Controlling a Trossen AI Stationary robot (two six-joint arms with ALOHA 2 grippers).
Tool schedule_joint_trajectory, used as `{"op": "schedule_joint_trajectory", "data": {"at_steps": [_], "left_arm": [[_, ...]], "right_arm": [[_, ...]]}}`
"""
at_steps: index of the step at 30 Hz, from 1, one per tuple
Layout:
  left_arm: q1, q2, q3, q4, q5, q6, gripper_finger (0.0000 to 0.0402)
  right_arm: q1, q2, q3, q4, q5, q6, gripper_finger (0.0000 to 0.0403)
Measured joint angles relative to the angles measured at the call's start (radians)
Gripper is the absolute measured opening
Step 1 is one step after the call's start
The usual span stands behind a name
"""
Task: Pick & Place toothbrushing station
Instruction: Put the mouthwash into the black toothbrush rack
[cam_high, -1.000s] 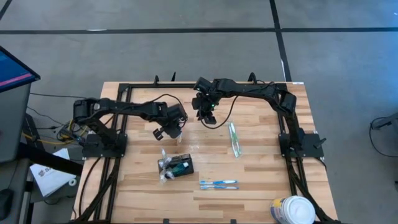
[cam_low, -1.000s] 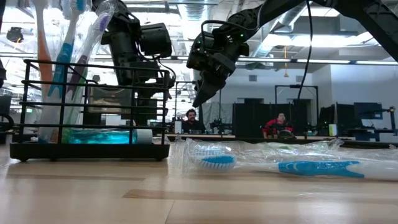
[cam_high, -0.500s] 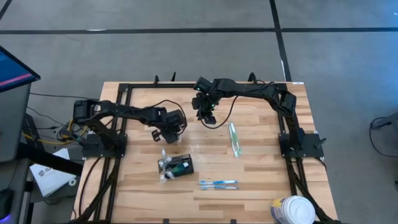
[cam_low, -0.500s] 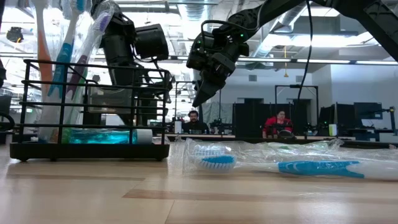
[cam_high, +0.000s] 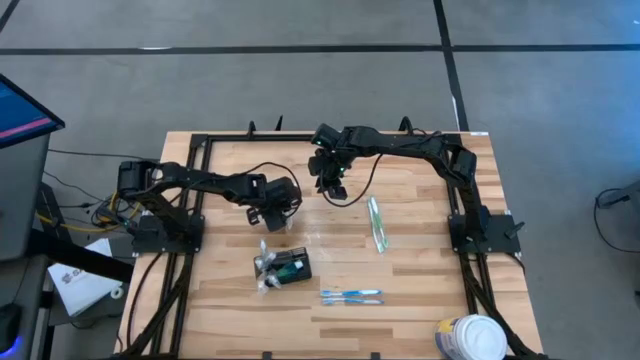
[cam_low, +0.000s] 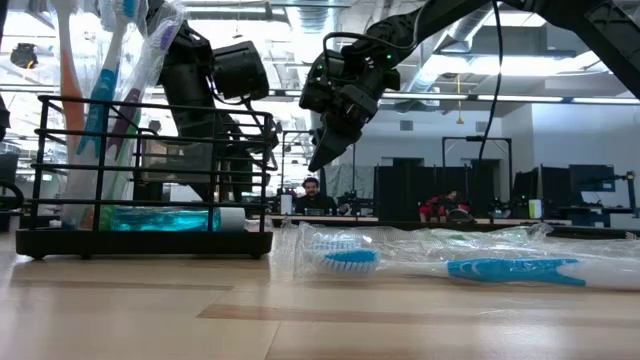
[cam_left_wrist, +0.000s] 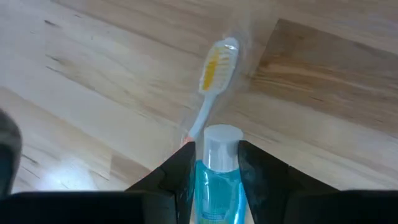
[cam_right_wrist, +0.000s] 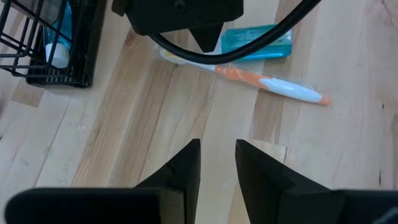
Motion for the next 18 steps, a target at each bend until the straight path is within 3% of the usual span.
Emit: {"op": "schedule_joint_trajectory", "data": {"at_steps": [18], "left_arm": [[0.017, 0.092, 0.004, 0.025, 0.017, -0.004, 0.0116]], "right_arm": [[0.0, 0.0, 0.0, 0.01, 0.0, 0.0, 0.0092]]}}
